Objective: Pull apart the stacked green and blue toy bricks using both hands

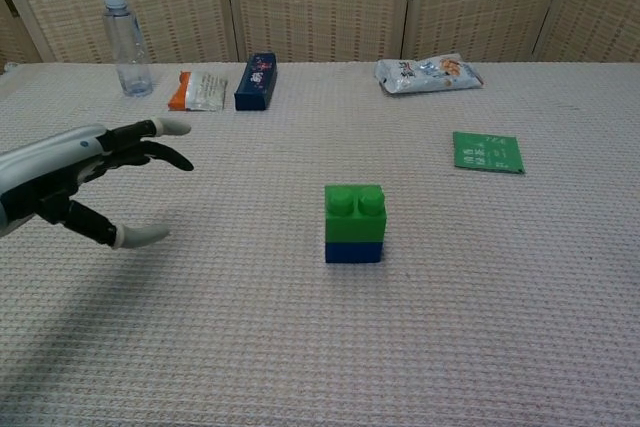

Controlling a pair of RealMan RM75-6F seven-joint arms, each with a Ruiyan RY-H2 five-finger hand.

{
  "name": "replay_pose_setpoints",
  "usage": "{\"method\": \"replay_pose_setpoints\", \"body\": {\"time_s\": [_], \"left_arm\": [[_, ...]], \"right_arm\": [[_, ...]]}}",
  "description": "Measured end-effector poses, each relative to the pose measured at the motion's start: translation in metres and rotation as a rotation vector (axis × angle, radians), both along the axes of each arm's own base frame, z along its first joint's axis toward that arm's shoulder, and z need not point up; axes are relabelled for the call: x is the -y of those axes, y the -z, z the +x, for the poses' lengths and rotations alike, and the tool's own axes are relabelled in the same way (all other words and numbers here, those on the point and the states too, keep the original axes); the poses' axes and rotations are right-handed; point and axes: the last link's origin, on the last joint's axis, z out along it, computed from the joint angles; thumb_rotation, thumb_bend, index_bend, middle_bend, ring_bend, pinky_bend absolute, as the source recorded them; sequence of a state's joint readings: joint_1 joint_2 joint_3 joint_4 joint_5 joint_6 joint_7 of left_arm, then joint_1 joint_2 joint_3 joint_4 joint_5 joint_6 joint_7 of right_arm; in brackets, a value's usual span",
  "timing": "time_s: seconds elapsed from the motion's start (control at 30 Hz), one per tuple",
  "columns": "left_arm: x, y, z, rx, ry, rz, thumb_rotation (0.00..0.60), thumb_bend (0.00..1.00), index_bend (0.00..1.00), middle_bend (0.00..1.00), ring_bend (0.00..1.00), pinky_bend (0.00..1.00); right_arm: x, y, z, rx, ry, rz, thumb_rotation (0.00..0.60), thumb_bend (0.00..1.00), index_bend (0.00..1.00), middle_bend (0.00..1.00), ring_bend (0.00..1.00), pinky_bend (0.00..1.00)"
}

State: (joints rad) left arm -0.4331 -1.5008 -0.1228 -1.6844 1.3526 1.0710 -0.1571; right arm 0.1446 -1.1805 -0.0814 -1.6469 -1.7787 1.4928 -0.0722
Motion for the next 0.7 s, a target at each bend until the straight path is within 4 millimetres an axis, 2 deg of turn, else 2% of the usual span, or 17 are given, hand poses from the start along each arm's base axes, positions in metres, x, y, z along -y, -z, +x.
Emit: {"method": "replay_pose_setpoints", "body": {"time_s": [0.3, 0.7], "left_arm": [[-0.012, 0.040, 0.022, 0.121, -0.017, -0.005, 0.600, 0.29, 0.02, 0.24, 0.08, 0.04], [-0.023, 0.079, 0.046, 0.133, -0.013, 0.000, 0.600, 0.29, 0.02, 0.24, 0.08, 0.04]], "right_arm": [[0.003, -0.002, -0.001, 0.023, 0.007, 0.012, 0.600, 0.36, 0.00, 0.00, 0.00, 0.00], [0.005, -0.011, -0.004, 0.049, 0.020, 0.005, 0.600, 0.36, 0.00, 0.00, 0.00, 0.00]]}}
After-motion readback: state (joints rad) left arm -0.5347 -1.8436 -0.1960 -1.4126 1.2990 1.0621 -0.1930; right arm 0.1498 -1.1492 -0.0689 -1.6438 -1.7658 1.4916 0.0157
